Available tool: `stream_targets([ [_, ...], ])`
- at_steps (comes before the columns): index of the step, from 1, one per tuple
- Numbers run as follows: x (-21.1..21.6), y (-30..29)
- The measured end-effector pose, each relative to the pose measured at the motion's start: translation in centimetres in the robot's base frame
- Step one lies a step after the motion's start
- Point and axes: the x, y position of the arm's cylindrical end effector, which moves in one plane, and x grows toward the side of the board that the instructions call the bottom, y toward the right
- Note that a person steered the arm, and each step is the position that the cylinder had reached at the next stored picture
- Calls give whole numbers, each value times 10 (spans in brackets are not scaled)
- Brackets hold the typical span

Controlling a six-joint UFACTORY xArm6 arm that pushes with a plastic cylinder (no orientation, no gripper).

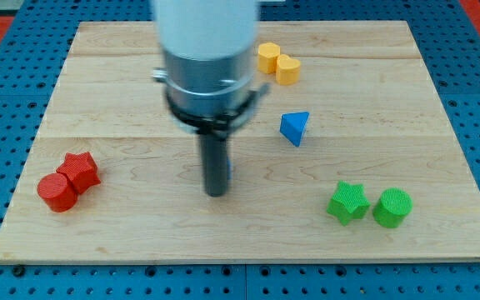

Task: Keep blue blocks together

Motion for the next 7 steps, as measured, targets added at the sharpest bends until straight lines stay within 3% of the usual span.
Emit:
stream_targets([
  [2, -59, 45],
  [3, -71, 12],
  [4, -88, 37],
  [5, -88, 105],
  [6, -71, 103],
  [7, -26, 59],
])
